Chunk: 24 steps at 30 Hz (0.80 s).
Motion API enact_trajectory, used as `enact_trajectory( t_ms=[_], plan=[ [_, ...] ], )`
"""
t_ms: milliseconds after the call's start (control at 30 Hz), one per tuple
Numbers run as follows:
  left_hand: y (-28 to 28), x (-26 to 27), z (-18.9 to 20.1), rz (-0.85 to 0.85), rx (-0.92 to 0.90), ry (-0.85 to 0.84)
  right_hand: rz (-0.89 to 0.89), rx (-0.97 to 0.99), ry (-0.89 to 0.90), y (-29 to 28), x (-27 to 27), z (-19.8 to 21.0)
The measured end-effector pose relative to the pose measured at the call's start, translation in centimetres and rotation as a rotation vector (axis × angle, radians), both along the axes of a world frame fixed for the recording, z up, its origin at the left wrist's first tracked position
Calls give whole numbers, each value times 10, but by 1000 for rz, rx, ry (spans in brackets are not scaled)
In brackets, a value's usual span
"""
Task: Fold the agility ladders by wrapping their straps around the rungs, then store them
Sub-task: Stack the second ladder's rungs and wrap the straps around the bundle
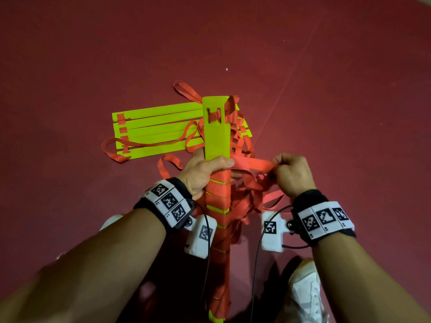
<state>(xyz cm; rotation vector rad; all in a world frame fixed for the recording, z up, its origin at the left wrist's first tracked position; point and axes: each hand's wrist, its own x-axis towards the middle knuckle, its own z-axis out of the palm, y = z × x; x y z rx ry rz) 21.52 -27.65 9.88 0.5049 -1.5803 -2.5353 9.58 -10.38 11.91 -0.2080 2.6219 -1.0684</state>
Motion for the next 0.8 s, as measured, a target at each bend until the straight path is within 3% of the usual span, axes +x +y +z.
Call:
enact_trajectory(
  t_ms=[167,333,467,633,800],
  plan=[
    [-3,-3,30,29,1,-4,-69,-97,6,0,1,6],
    [-7,-16,71,-36,-143,54,111,-239,-48,-15,11,27],
    [-4,-31,105,-37,-214,89,245,-322,76,-30,13,61],
    [-12,-44,162,-52,-309,134,206,-426,225,-39,1,110],
    [-27,-49,229,-39,-402,215,244,-365,277,-45,-14,161]
  ],
)
